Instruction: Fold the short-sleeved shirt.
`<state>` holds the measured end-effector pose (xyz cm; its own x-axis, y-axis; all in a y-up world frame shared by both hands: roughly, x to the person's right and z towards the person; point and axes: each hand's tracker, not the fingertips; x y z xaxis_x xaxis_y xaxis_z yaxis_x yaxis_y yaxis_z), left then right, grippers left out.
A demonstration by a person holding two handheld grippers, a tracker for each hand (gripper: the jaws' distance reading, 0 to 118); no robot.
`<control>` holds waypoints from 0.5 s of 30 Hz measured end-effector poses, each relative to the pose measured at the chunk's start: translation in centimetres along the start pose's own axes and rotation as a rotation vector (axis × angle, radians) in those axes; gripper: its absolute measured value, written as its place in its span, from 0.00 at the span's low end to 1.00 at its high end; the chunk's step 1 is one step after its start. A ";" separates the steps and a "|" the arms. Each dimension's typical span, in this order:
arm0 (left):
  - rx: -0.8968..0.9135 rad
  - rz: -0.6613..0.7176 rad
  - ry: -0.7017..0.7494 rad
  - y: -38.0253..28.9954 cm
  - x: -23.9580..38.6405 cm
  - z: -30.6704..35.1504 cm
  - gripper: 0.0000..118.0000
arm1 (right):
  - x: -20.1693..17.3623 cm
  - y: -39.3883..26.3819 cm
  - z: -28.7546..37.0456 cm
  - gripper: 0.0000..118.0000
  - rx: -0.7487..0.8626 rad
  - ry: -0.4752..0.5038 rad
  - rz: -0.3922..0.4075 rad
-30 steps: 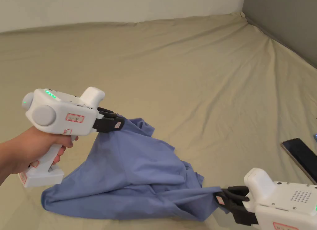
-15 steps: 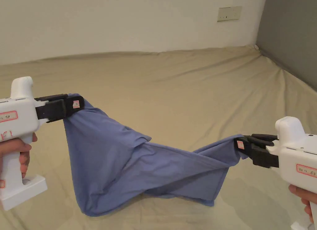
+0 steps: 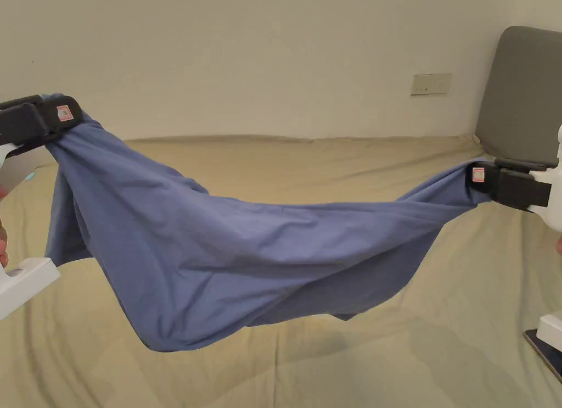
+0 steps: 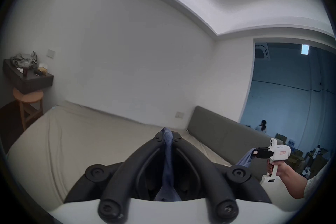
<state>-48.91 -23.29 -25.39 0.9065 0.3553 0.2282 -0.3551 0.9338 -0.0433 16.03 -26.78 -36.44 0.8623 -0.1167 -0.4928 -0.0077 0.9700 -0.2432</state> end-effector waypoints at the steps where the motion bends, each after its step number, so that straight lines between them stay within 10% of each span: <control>1: 0.015 -0.004 0.014 0.6 -0.1 0.2 0.02 | 0.1 0.8 -0.1 0.02 0.006 0.003 -0.009; 15: 0.058 0.051 0.114 1.6 -3.7 -5.4 0.02 | 3.1 7.8 -6.7 0.02 0.056 -0.030 -0.069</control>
<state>-51.60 -22.86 -31.55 0.9057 0.4081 0.1146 -0.4114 0.9115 0.0050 15.29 -21.03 -45.43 0.8746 -0.1781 -0.4510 0.0798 0.9703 -0.2285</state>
